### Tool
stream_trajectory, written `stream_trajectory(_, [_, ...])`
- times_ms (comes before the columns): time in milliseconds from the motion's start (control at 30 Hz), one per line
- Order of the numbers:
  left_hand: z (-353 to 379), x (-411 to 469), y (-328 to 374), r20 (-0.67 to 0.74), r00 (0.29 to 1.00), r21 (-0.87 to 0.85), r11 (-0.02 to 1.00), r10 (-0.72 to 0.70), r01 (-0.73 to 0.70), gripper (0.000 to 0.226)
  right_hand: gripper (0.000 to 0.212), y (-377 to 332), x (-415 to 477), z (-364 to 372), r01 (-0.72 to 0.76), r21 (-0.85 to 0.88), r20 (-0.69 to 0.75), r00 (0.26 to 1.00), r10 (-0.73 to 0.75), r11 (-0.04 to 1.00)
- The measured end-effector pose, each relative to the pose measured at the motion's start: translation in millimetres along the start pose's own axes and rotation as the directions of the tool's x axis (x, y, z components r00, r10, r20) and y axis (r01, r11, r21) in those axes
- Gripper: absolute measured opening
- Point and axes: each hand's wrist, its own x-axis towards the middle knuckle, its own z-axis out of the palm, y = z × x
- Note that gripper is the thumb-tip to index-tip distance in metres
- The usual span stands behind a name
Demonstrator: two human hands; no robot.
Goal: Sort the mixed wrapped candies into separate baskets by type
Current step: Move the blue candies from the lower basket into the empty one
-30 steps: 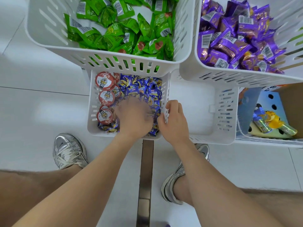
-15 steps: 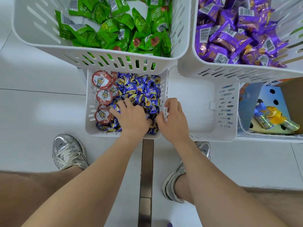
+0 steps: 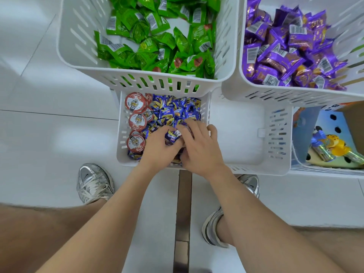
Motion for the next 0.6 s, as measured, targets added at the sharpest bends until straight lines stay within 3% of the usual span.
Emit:
stream_trajectory(100, [-4,1,-2,0.052,0.999,-0.059,0.998,-0.002,0.005,0.027,0.077,-1,2,8,-0.004,0.119,0.093,0.996,-0.007,0.993])
stream_trajectory(167, [-4,-1,-8,0.012,0.999,-0.011,0.999,-0.030,0.031,0.038,0.071,1,6,11,-0.030,0.078,0.062,0.998,0.025,0.996])
stream_trajectory(267, [-3,-5,-23,-0.053,0.999,0.232,0.973,0.000,0.012,0.053,0.067,3,15,9,-0.081,-0.072,-0.045,0.996,0.078,0.994])
stream_trajectory(367, [-2,-12,-30,0.021,0.996,0.485,0.870,0.091,-0.090,0.071,0.073,-1,32,1,-0.188,-0.045,-0.123,0.976,0.181,0.981])
stream_trajectory(433, [-4,-20,-33,-0.065,0.981,0.583,0.804,0.184,-0.113,0.066,0.075,-13,48,-5,-0.197,0.097,-0.074,0.976,0.205,0.976])
stream_trajectory(500, [-8,-29,-37,-0.223,0.945,0.590,0.805,0.237,-0.063,0.045,0.071,-31,63,-7,-0.199,0.352,0.048,0.980,0.195,0.915])
stream_trajectory(600, [-22,-41,-41,-0.368,0.913,0.608,0.788,0.173,0.096,0.033,0.056,-63,80,-4,-0.188,0.536,0.147,0.981,0.128,0.823])
